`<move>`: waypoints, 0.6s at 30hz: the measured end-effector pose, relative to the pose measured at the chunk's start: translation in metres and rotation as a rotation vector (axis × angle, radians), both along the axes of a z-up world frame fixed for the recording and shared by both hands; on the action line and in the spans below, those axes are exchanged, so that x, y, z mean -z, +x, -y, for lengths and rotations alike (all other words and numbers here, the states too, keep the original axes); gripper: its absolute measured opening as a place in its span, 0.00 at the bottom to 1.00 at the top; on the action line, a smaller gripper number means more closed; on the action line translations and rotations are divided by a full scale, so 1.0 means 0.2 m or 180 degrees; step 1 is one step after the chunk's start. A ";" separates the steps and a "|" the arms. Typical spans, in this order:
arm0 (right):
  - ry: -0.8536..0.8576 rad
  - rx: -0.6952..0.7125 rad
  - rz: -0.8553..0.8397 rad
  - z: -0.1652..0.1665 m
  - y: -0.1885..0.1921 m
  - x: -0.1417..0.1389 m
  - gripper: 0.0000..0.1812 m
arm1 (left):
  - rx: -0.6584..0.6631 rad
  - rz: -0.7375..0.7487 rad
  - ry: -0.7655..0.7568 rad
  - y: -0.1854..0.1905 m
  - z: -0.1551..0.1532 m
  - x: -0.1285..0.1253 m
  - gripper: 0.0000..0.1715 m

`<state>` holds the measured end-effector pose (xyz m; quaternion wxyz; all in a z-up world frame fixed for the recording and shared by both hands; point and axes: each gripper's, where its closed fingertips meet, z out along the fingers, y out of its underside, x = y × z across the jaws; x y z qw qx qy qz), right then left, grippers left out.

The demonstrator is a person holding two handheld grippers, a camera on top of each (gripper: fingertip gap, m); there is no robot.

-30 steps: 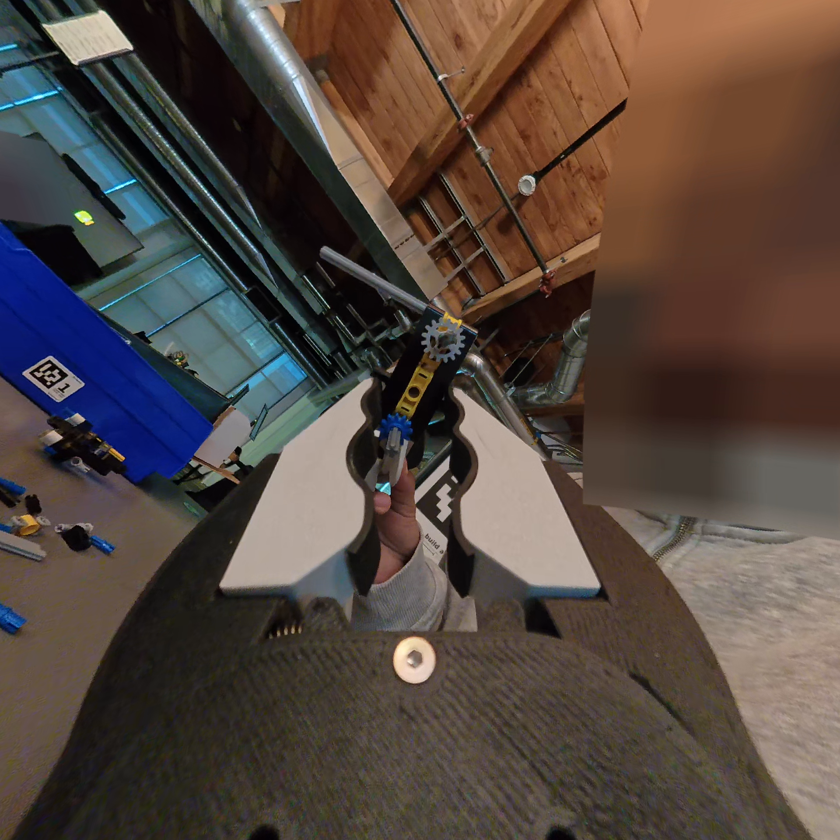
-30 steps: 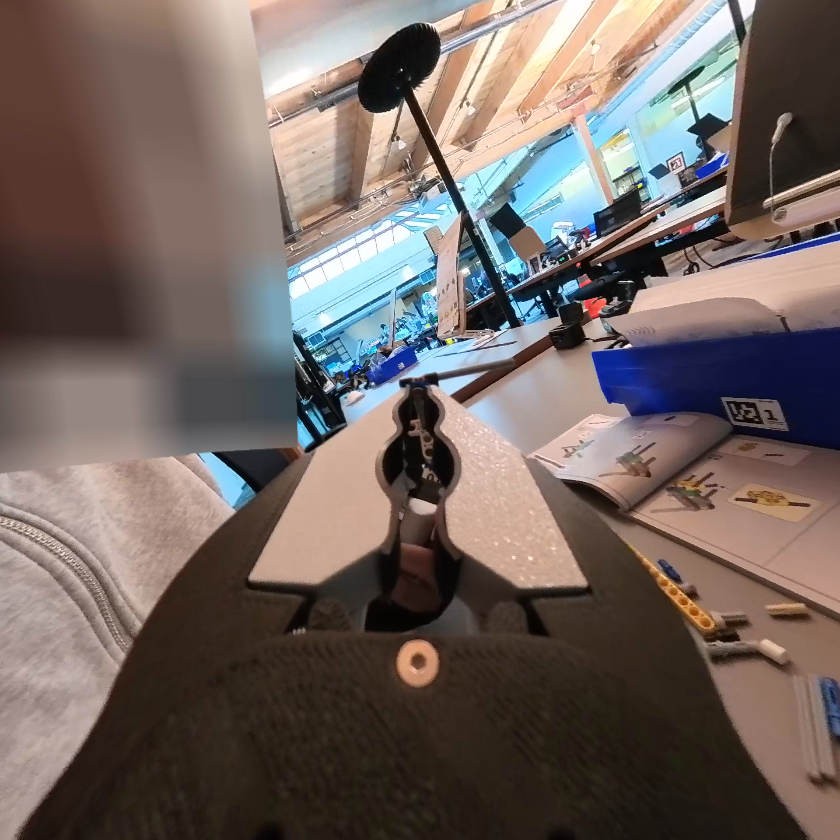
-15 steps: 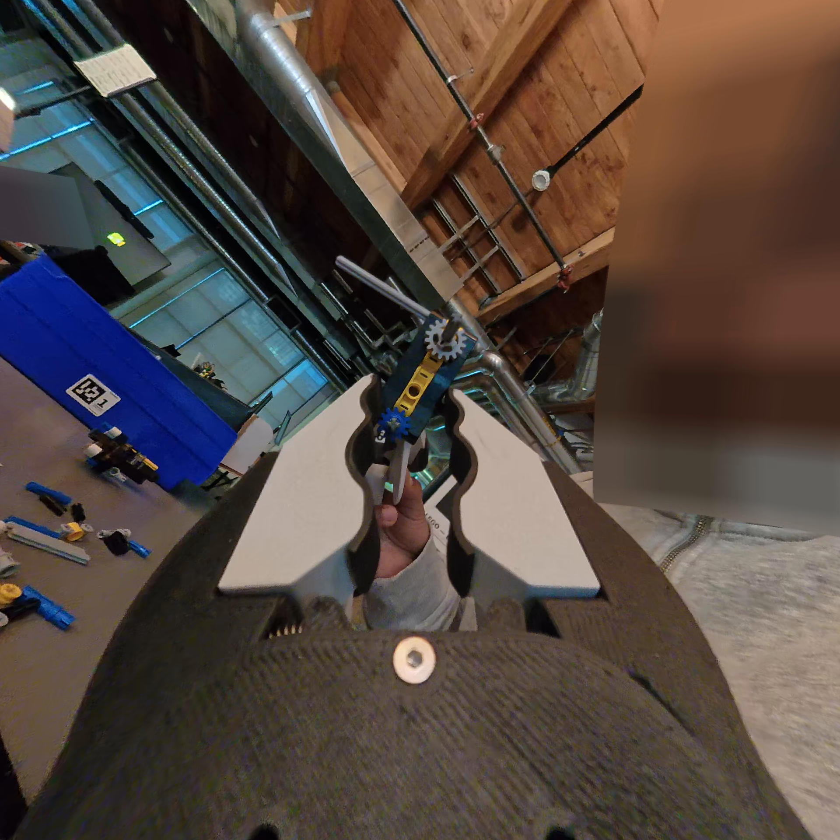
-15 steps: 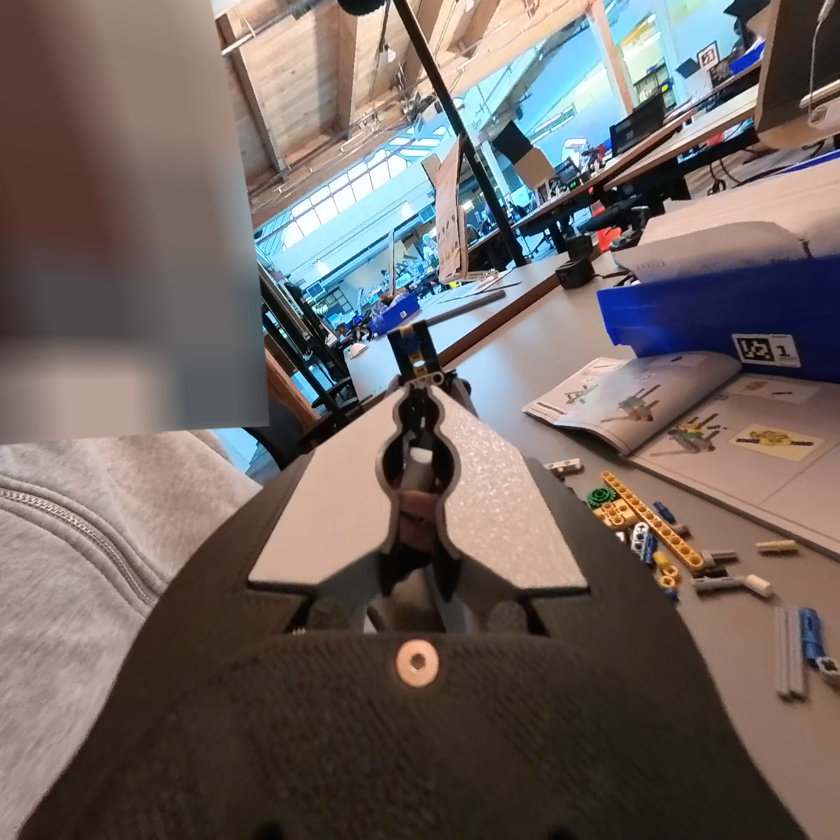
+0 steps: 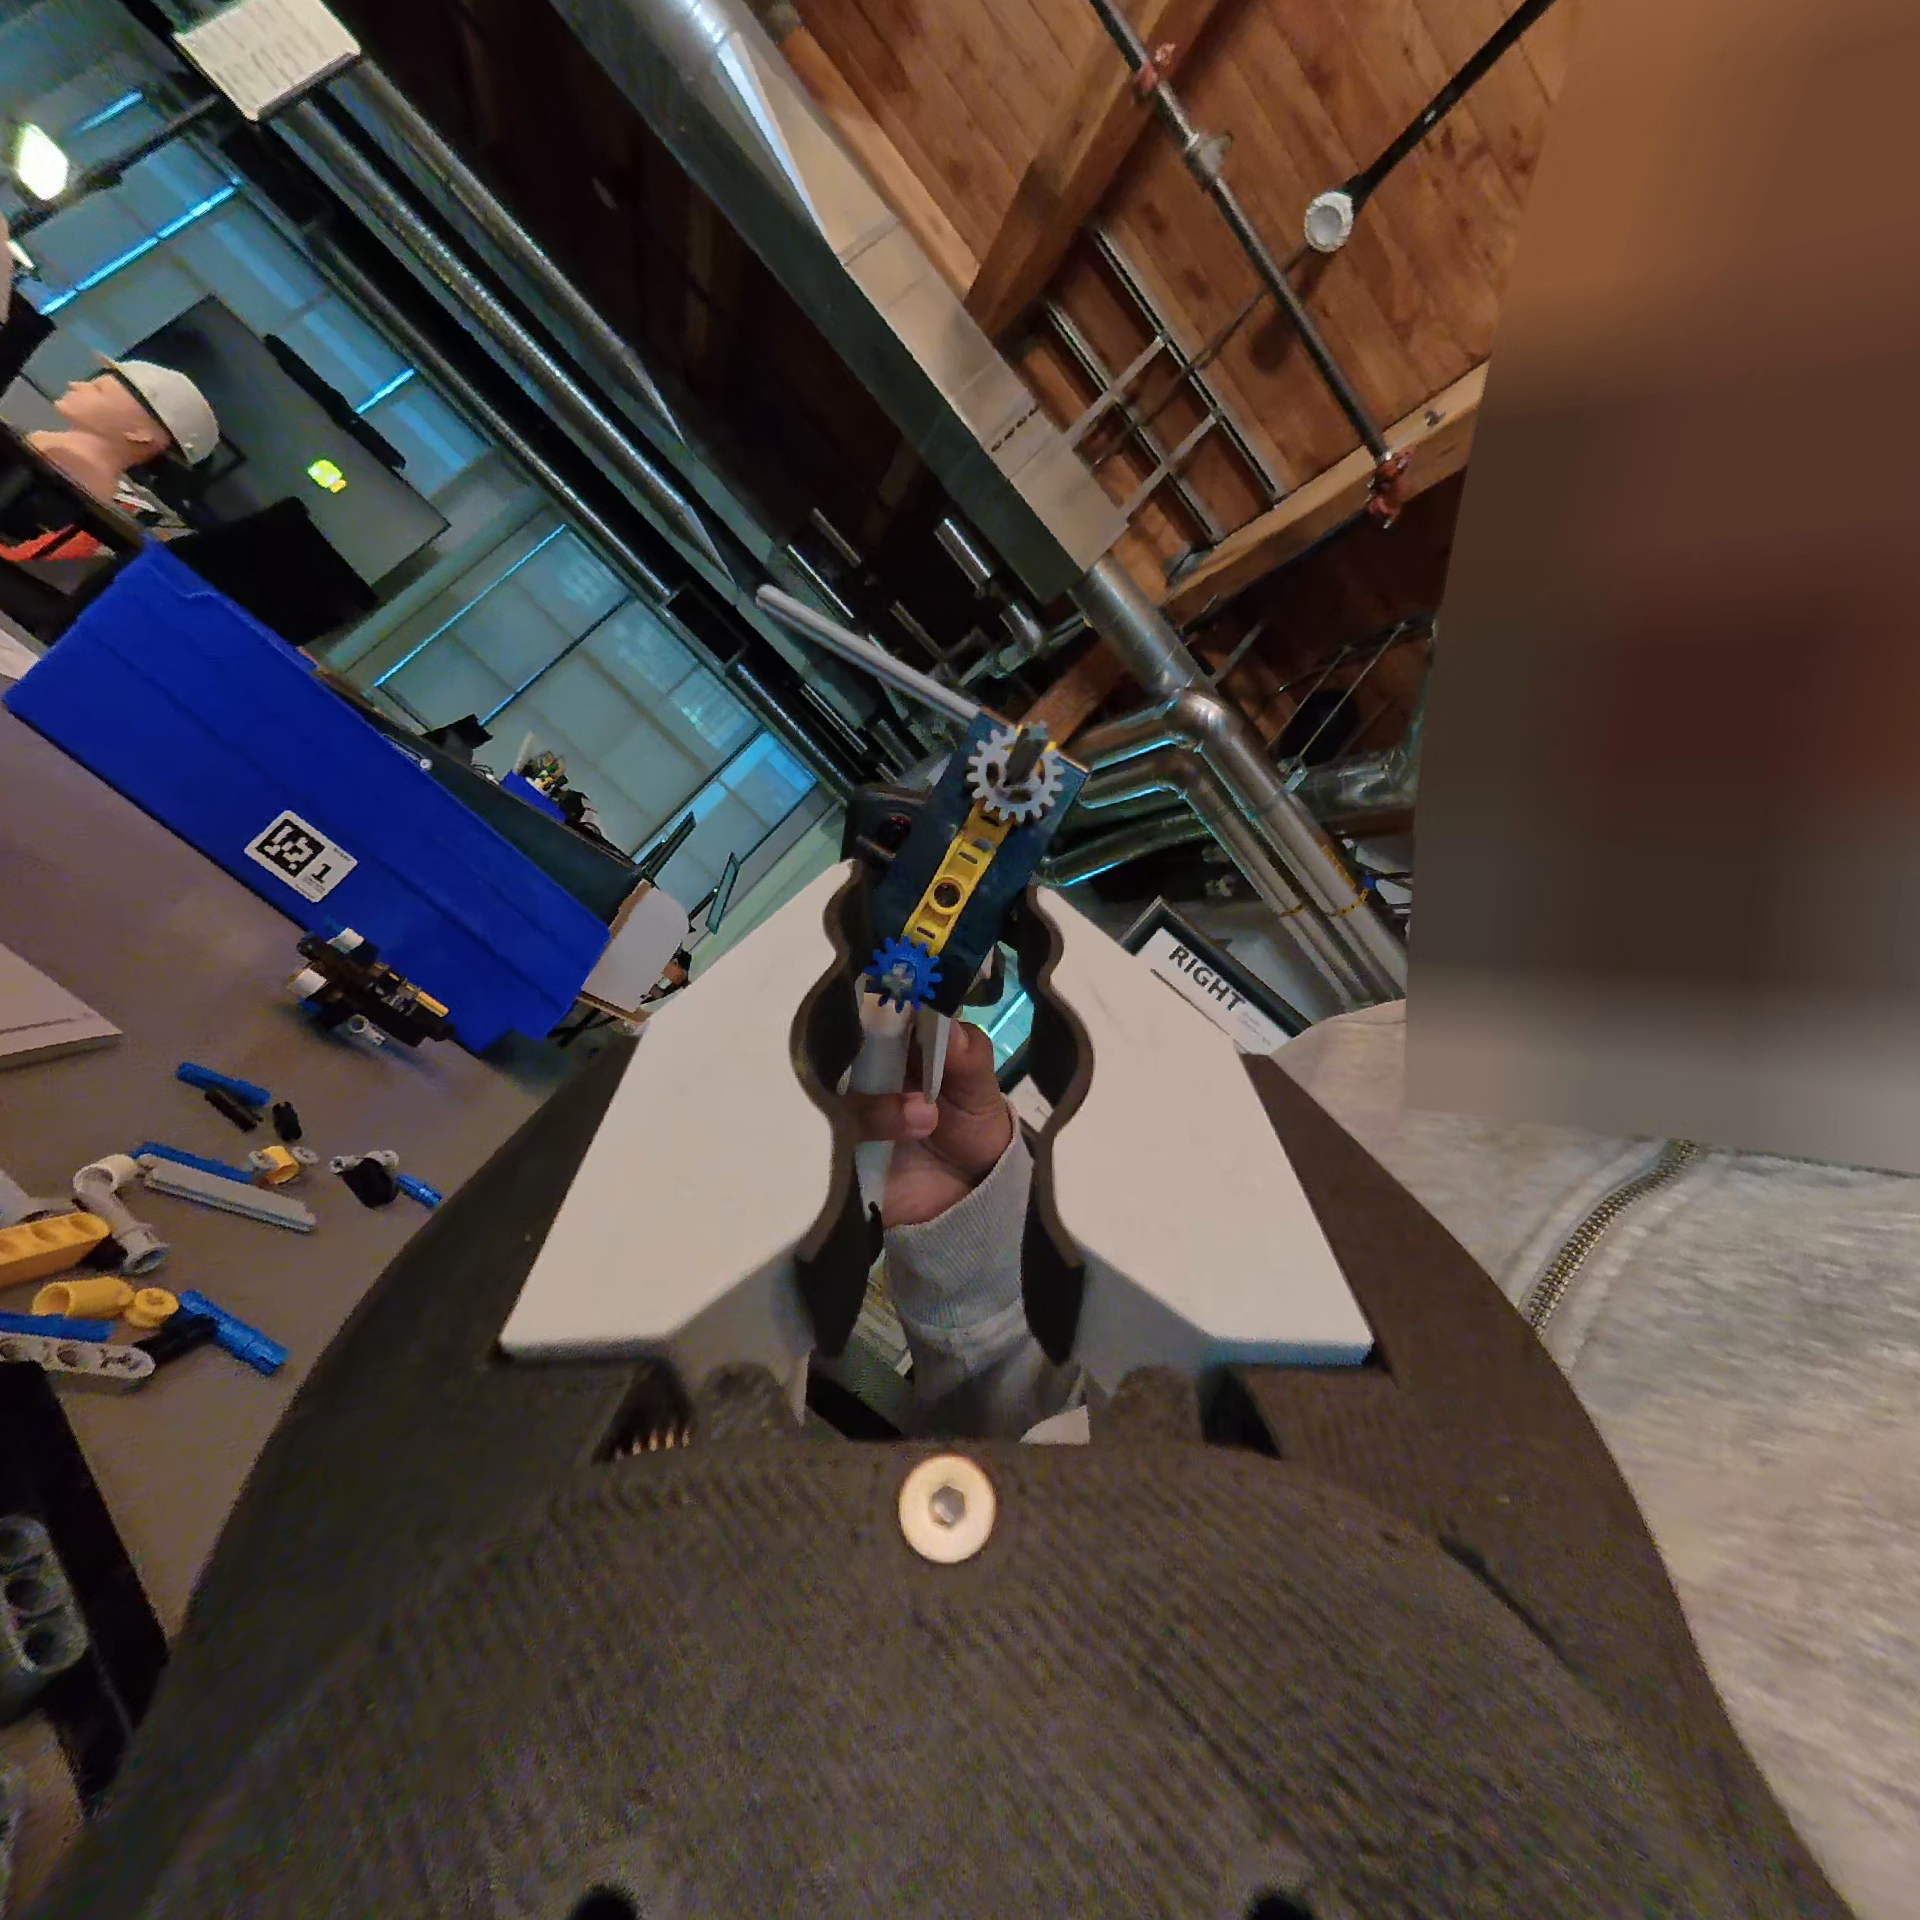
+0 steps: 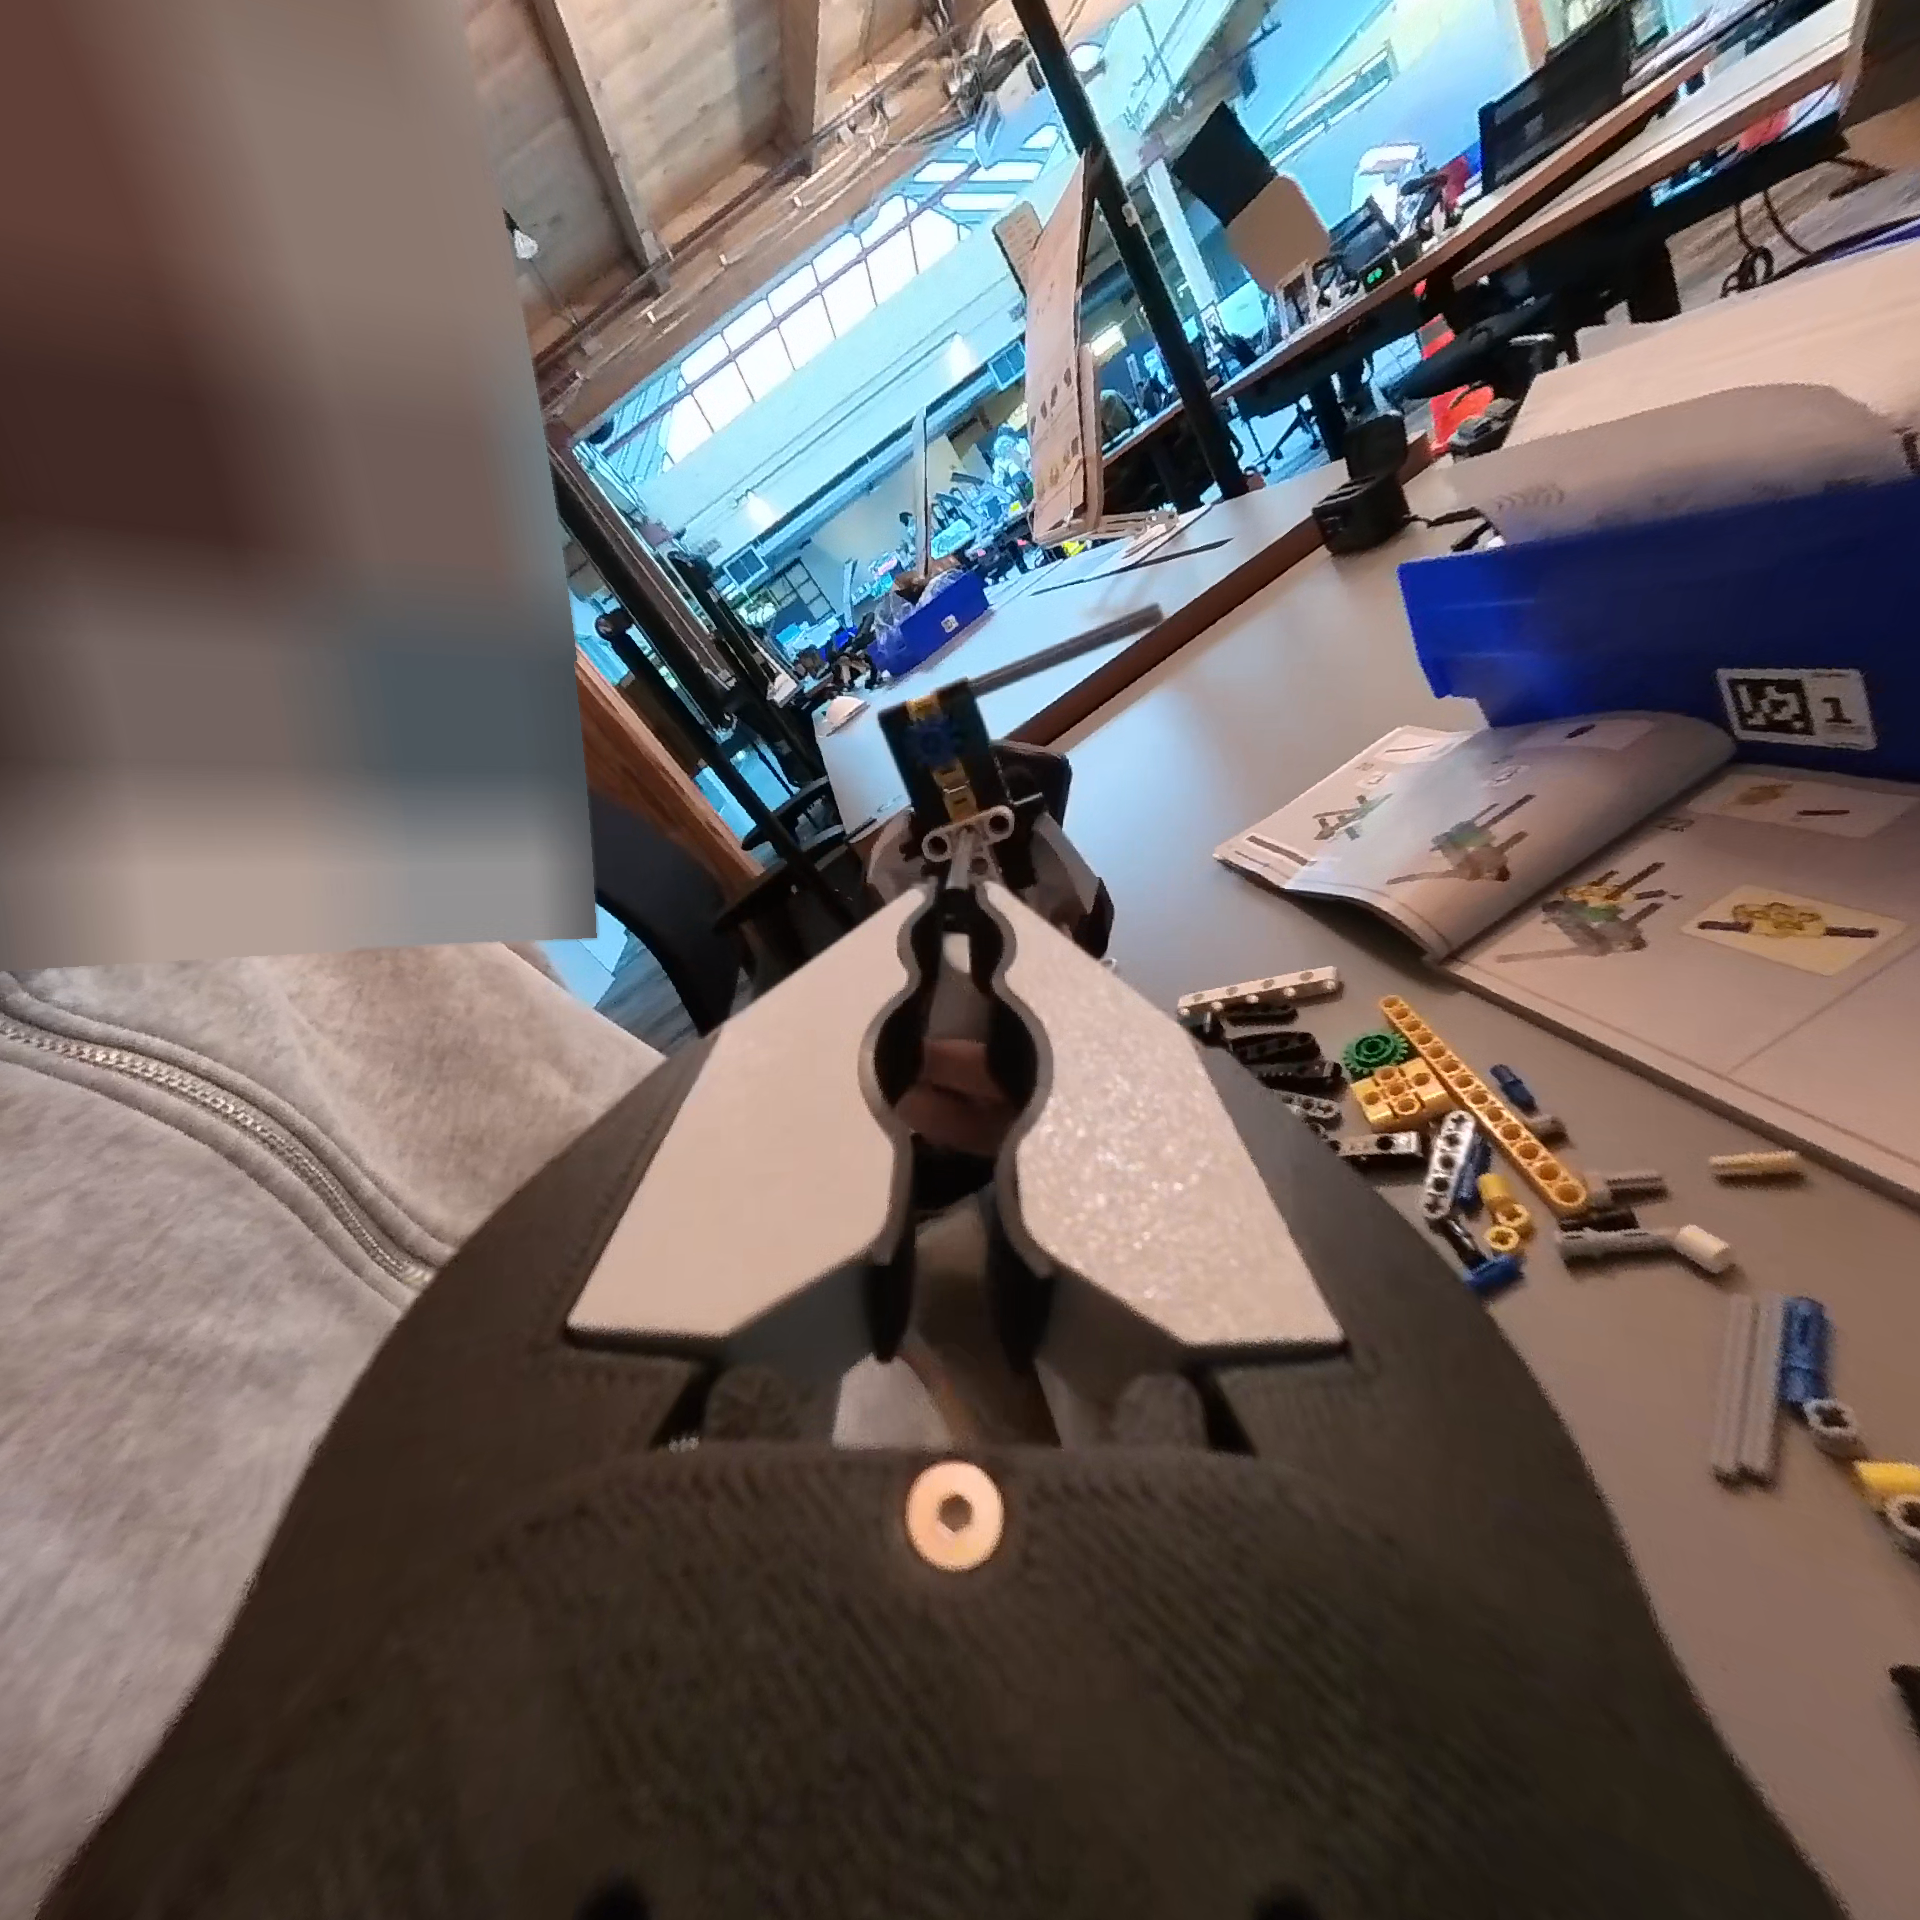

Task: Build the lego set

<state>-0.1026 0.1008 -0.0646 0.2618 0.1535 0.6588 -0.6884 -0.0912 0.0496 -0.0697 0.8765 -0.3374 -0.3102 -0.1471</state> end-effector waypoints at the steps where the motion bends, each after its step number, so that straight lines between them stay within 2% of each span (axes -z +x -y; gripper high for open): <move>1: 0.0032 -0.0006 -0.0027 0.00 0.00 0.01 0.02 | 0.0001 0.0008 -0.0005 0.00 0.00 0.00 0.15; 11: 0.0286 0.0044 -0.0711 -0.01 0.01 0.05 0.01 | -0.0012 0.0089 -0.0165 -0.02 -0.01 0.02 0.15; 18: 0.0197 -0.0016 -0.0361 -0.03 0.00 0.06 0.02 | 0.0008 0.0057 -0.0341 -0.01 -0.04 0.03 0.15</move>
